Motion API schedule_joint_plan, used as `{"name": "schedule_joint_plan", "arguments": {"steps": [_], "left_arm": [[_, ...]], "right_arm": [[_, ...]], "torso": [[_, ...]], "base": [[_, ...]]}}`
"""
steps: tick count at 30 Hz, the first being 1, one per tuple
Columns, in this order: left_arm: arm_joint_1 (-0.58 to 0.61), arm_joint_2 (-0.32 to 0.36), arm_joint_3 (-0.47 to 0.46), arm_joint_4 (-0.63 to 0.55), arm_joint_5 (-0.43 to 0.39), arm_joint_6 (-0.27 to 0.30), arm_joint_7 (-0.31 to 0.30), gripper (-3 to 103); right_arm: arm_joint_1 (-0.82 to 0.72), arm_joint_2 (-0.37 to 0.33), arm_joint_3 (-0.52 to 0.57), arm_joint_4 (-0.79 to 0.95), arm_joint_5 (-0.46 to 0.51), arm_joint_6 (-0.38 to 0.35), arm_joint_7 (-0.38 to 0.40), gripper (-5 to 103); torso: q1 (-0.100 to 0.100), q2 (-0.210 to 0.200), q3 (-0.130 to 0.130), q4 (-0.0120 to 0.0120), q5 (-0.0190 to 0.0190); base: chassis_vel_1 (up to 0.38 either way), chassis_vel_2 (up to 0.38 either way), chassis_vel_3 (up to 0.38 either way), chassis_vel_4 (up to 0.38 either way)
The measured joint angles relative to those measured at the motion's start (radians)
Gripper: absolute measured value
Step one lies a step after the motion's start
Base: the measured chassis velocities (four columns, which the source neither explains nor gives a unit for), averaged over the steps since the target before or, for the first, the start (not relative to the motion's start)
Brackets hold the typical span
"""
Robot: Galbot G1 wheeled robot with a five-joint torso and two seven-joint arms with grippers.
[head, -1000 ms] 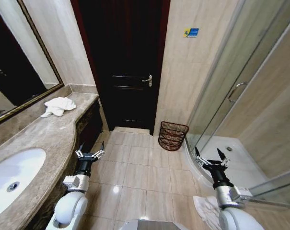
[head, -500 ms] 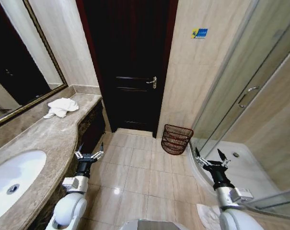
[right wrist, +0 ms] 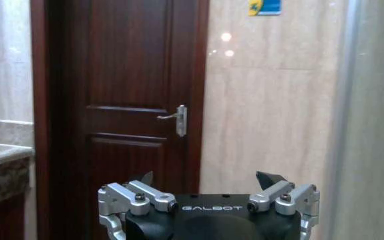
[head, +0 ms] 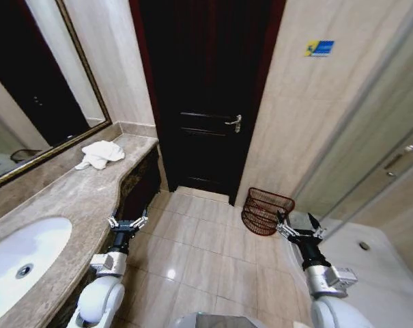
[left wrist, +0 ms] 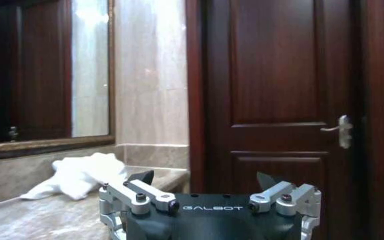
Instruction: Discard the used towel into the hamper.
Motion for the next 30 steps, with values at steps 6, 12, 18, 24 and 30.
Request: {"name": "schedule_joint_plan", "arguments": {"steps": [6, 12, 18, 24, 30], "left_arm": [[0.006, -0.002, -0.003, 0.001, 0.002, -0.002, 0.0, 100], [0.012, -0.007, -0.004, 0.002, 0.005, -0.009, 0.0, 100], [0.016, -0.01, -0.007, 0.003, 0.006, -0.015, 0.0, 100], [0.016, -0.012, -0.016, -0.003, 0.005, -0.014, 0.0, 100], [0.012, -0.012, -0.029, -0.008, 0.001, -0.006, -0.001, 100]], "right_arm": [[0.005, 0.001, -0.002, -0.004, 0.0, 0.001, -0.001, 100], [0.007, 0.001, -0.004, -0.004, 0.0, 0.001, -0.002, 100], [0.008, 0.0, -0.004, -0.006, 0.001, 0.002, -0.003, 100], [0.013, 0.0, -0.005, -0.011, 0.002, 0.002, -0.007, 100], [0.026, -0.006, -0.012, -0.012, 0.002, -0.002, -0.01, 100]], "torso": [[0.0, 0.0, 0.0, 0.0, 0.0], [0.0, 0.0, 0.0, 0.0, -0.0003], [0.0, 0.0, 0.0, -0.0002, -0.0002], [0.0, 0.0, 0.0, 0.0, -0.0002], [0.0, 0.0, 0.0, -0.0002, -0.0004]], "base": [[-0.039, 0.187, 0.176, -0.049], [-0.051, 0.182, 0.202, -0.035], [-0.06, 0.193, 0.197, -0.056], [-0.068, 0.19, 0.196, -0.069], [-0.076, 0.195, 0.192, -0.077]]}}
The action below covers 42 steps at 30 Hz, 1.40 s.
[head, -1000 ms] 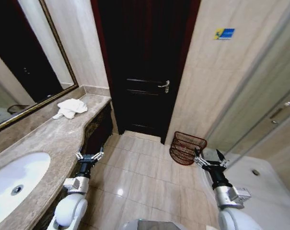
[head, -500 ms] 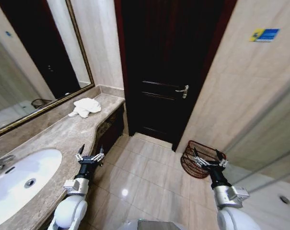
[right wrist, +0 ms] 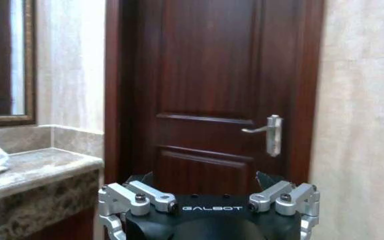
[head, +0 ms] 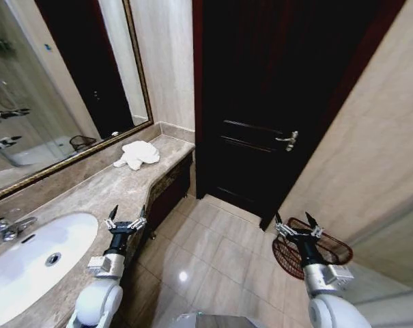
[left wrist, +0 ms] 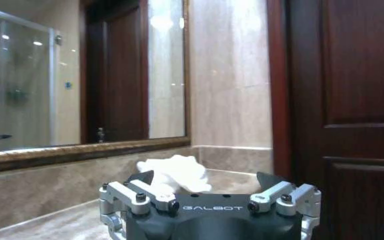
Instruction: Discard the used towel into the hamper.
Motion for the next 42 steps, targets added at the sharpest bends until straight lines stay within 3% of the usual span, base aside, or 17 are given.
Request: {"name": "schedule_joint_plan", "arguments": {"steps": [2, 3, 35, 42], "left_arm": [[0.0, 0.0, -0.003, 0.0, -0.001, 0.001, -0.001, 100], [0.0, 0.0, -0.004, 0.001, -0.001, 0.001, -0.001, 100], [-0.01, -0.013, -0.008, 0.012, -0.004, -0.012, -0.004, 100], [-0.021, -0.014, -0.004, 0.008, -0.003, 0.008, -0.011, 100]], "right_arm": [[0.006, -0.001, -0.003, 0.0, 0.0, -0.004, -0.001, 100], [0.012, -0.002, -0.007, 0.001, -0.001, -0.01, -0.001, 100], [0.059, -0.015, -0.023, -0.012, -0.002, -0.041, -0.004, 100], [0.067, -0.02, -0.023, -0.024, -0.002, -0.042, -0.006, 100]], "torso": [[0.001, 0.0, 0.0, 0.0008, 0.0008], [0.001, 0.0, 0.0, 0.0, -0.0002], [0.0, 0.0, 0.0, 0.0002, 0.0001], [0.0, 0.0, 0.0, 0.0003, 0.0005]], "base": [[-0.044, 0.199, 0.169, -0.077], [-0.079, 0.173, 0.182, -0.051], [-0.099, 0.154, 0.154, -0.097], [-0.122, 0.116, 0.129, -0.138]]}}
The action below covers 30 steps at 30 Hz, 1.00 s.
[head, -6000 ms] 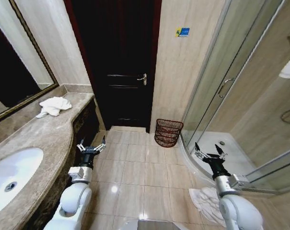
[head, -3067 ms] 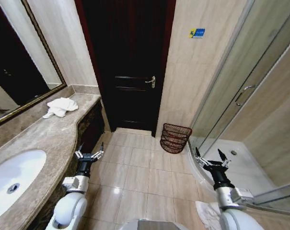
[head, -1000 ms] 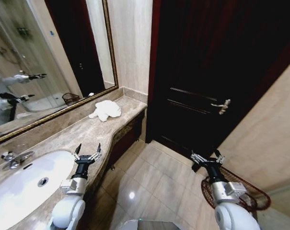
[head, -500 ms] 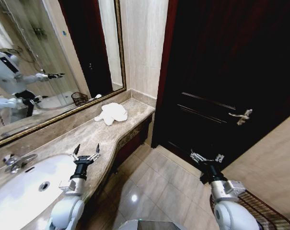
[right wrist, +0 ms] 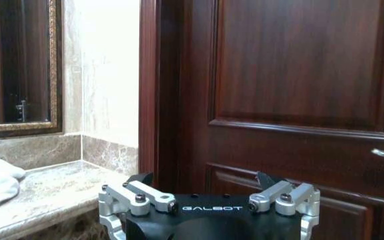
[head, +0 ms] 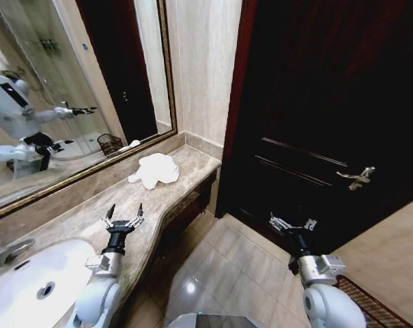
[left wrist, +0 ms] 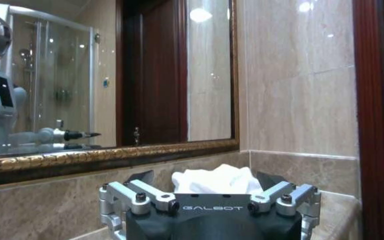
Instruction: Discard the used towel into the hamper.
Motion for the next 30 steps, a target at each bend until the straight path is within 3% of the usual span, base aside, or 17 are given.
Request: {"name": "schedule_joint_plan", "arguments": {"steps": [15, 20, 24, 25, 28, 30], "left_arm": [[0.008, 0.003, -0.006, -0.025, 0.001, 0.057, -0.017, 100], [-0.005, 0.016, -0.012, -0.038, -0.011, 0.097, -0.028, 100], [-0.06, 0.04, -0.008, -0.043, -0.04, 0.187, -0.072, 100], [-0.06, 0.04, -0.008, -0.043, -0.04, 0.187, -0.072, 100], [-0.14, 0.073, 0.013, -0.05, -0.089, 0.296, -0.128, 100], [-0.156, 0.08, 0.019, -0.052, -0.102, 0.318, -0.14, 100]], "right_arm": [[0.006, -0.006, -0.008, 0.0, 0.011, -0.01, -0.001, 100], [0.015, -0.008, -0.018, 0.001, 0.092, 0.003, 0.016, 100], [0.02, -0.025, -0.014, -0.001, 0.106, -0.009, 0.029, 100], [0.02, -0.025, -0.014, -0.001, 0.106, -0.009, 0.029, 100], [0.016, -0.034, -0.009, -0.008, 0.099, -0.012, 0.032, 100], [0.014, -0.034, -0.008, -0.009, 0.097, -0.012, 0.033, 100]], "torso": [[0.0, 0.0, 0.0, 0.0, -0.0001], [0.0, 0.0, 0.0, 0.0001, -0.0002], [0.001, 0.0, 0.0, -0.0002, -0.0002], [0.001, 0.0, 0.0, -0.0002, -0.0002], [0.0, 0.0, 0.0, -0.0003, -0.0004], [0.0, 0.0, 0.0, 0.0001, -0.0005]], "base": [[-0.121, 0.139, 0.126, -0.13], [-0.097, 0.117, 0.11, -0.11], [-0.057, 0.049, 0.042, -0.023], [0.0, 0.0, 0.0, 0.0], [0.0, 0.0, 0.0, 0.0], [0.0, 0.0, 0.0, 0.0]]}}
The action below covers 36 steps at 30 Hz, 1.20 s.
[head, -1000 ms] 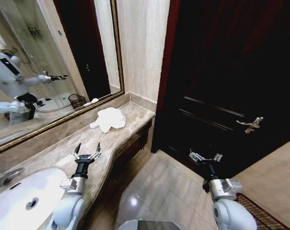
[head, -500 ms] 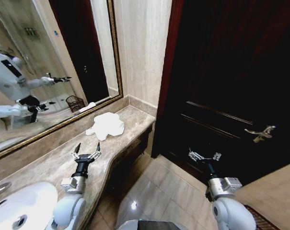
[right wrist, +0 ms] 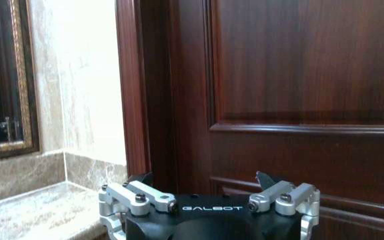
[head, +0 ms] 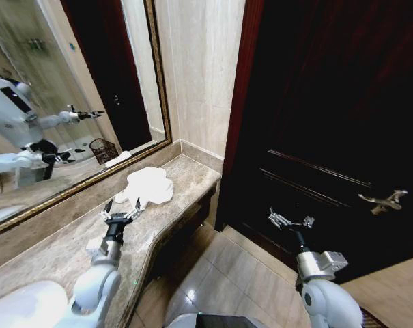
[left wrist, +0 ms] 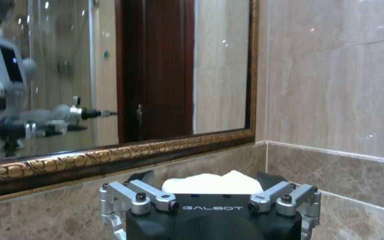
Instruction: Discard the used towel into the hamper.
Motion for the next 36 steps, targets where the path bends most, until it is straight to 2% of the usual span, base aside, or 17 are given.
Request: {"name": "schedule_joint_plan", "arguments": {"steps": [1, 3, 8, 13, 14, 16, 17, 20, 21, 23, 24, 25, 27, 29, 31, 32, 36], "left_arm": [[-0.041, 0.023, 0.01, -0.009, -0.05, 0.066, -0.041, 100], [-0.083, 0.054, 0.015, -0.011, -0.115, 0.133, -0.073, 100], [-0.144, 0.096, 0.019, 0.019, -0.16, 0.196, -0.103, 100], [-0.258, 0.131, 0.053, 0.103, -0.206, 0.284, -0.132, 100], [-0.312, 0.156, 0.071, 0.142, -0.234, 0.318, -0.138, 100], [-0.326, 0.165, 0.076, 0.152, -0.243, 0.327, -0.139, 100], [-0.377, 0.201, 0.11, 0.187, -0.278, 0.356, -0.141, 100], [-0.448, 0.236, 0.16, 0.233, -0.326, 0.38, -0.163, 100], [-0.5, 0.25, 0.194, 0.262, -0.367, 0.397, -0.195, 102], [-0.566, 0.256, 0.253, 0.299, -0.461, 0.429, -0.299, 98], [-0.566, 0.256, 0.253, 0.299, -0.461, 0.429, -0.299, 98], [-0.597, 0.25, 0.287, 0.31, -0.514, 0.442, -0.396, 97], [-0.614, 0.238, 0.316, 0.311, -0.556, 0.453, -0.49, 97], [-0.616, 0.235, 0.325, 0.307, -0.57, 0.461, -0.513, 94], [-0.623, 0.236, 0.347, 0.32, -0.592, 0.471, -0.54, 97], [-0.63, 0.237, 0.357, 0.338, -0.593, 0.472, -0.543, 101], [-0.673, 0.239, 0.39, 0.424, -0.588, 0.47, -0.536, 99]], "right_arm": [[-0.005, -0.001, 0.001, -0.001, -0.006, 0.0, 0.004, 100], [-0.008, -0.003, 0.001, -0.004, -0.014, 0.0, 0.007, 100], [-0.008, -0.011, -0.004, -0.012, -0.027, 0.0, 0.01, 100], [-0.019, -0.015, -0.009, -0.021, -0.043, 0.001, 0.011, 100], [-0.016, -0.017, -0.014, -0.026, -0.049, 0.002, 0.012, 100], [-0.015, -0.017, -0.016, -0.027, -0.05, 0.002, 0.012, 100], [-0.009, -0.017, -0.02, -0.031, -0.055, 0.002, 0.012, 100], [-0.003, -0.012, -0.023, -0.036, -0.06, 0.003, 0.012, 100], [-0.001, -0.008, -0.025, -0.039, -0.063, 0.005, 0.012, 100], [0.001, -0.005, -0.025, -0.045, -0.065, 0.008, 0.011, 100], [0.001, -0.005, -0.025, -0.045, -0.065, 0.008, 0.011, 100], [0.003, -0.005, -0.023, -0.05, -0.065, 0.011, 0.011, 100], [0.007, -0.007, -0.016, -0.055, -0.064, 0.013, 0.012, 100], [0.009, -0.01, -0.011, -0.057, -0.061, 0.013, 0.012, 100], [0.013, -0.015, -0.006, -0.062, -0.056, 0.016, 0.015, 100], [0.014, -0.016, -0.005, -0.064, -0.055, 0.017, 0.015, 100], [0.016, -0.015, -0.006, -0.066, -0.054, 0.021, 0.015, 100]], "torso": [[0.0, 0.0, 0.0, -0.0004, 0.0005], [0.0, 0.0, 0.0, -0.0006, 0.0001], [0.0, 0.0, 0.0, -0.0001, 0.0005], [0.0, 0.0, 0.0, -0.0004, 0.0001], [0.0, 0.0, 0.0, -0.0005, -0.0001], [0.0, 0.0, 0.0, -0.0005, 0.0], [0.0, 0.0, 0.0, -0.0001, 0.0006], [0.0, 0.0, 0.0, 0.0, -0.0002], [0.0, 0.0, 0.0, -0.0005, 0.0006], [0.0, 0.0, 0.0, -0.0006, 0.0001], [0.0, 0.0, 0.0, -0.0006, 0.0001], [0.0, 0.0, 0.0, -0.0005, 0.0002], [0.0, 0.0, 0.0, -0.0005, 0.0003], [0.0, 0.0, 0.0, -0.0003, 0.0002], [0.0, 0.0, 0.0, 0.0, 0.0006], [0.0, 0.0, 0.0, 0.0001, 0.0004], [0.0, 0.0, 0.0, -0.0002, 0.0005]], "base": [[0.0, 0.0, 0.0, 0.0], [0.0, 0.0, 0.0, 0.0], [0.0, 0.0, 0.0, 0.0], [0.0, 0.0, 0.0, 0.0], [0.0, 0.0, 0.0, 0.0], [0.0, 0.0, 0.0, 0.0], [0.0, 0.0, 0.0, 0.0], [0.0, 0.0, 0.0, 0.0], [0.0, 0.0, 0.0, 0.0], [0.0, 0.0, 0.0, 0.0], [0.0, 0.0, 0.0, 0.0], [0.0, 0.0, 0.0, 0.0], [0.0, 0.0, 0.0, 0.0], [0.0, 0.0, 0.0, 0.0], [0.0, 0.0, 0.0, 0.0], [0.0, 0.0, 0.0, 0.0], [0.0, 0.0, 0.0, 0.0]]}}
